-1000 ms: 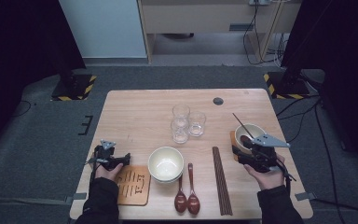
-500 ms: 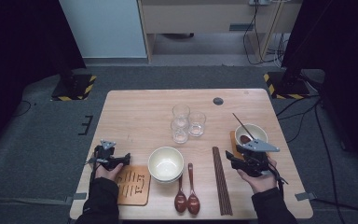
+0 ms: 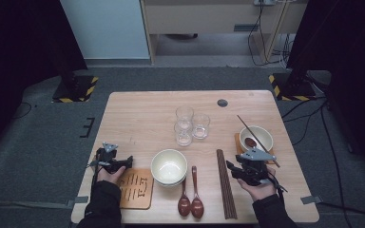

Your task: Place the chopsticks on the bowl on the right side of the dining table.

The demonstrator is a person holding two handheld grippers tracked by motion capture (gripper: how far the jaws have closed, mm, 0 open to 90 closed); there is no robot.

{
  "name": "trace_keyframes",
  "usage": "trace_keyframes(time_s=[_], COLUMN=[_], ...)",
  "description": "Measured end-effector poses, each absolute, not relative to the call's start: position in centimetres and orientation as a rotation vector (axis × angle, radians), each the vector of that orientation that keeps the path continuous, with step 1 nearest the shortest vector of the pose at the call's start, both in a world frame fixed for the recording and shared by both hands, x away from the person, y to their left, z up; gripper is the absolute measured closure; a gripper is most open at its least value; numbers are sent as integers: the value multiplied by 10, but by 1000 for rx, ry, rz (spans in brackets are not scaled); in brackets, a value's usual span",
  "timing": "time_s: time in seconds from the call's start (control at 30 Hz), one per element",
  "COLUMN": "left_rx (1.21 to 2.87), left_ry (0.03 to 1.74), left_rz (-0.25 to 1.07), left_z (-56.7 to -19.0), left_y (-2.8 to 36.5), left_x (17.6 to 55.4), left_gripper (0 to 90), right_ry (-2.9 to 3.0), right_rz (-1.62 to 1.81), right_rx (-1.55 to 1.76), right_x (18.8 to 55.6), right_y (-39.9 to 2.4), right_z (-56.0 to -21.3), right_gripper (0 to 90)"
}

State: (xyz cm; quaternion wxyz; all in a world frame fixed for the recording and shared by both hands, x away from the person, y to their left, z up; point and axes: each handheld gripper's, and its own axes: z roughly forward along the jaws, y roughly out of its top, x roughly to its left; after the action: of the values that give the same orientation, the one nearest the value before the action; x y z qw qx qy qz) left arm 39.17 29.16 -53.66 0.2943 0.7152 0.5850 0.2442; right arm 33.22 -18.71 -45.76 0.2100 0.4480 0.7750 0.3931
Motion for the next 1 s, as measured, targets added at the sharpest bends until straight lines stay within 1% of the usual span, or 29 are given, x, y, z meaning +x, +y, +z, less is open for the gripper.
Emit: trace_keyframes(time_s=[0.53,1.0], left_rx=[1904,1904], left_ry=[1558,1557], left_rz=[650,650], left_z=[-537,-537], left_y=[292,292], left_x=[392,392], left_gripper=[32,32], right_ry=[2214,2254], right_rz=[1029,972], right_rx=[1267,1308], right_x=[328,332], right_y=[-183,-184], right_z=[-483,-497], right_gripper=[590,624])
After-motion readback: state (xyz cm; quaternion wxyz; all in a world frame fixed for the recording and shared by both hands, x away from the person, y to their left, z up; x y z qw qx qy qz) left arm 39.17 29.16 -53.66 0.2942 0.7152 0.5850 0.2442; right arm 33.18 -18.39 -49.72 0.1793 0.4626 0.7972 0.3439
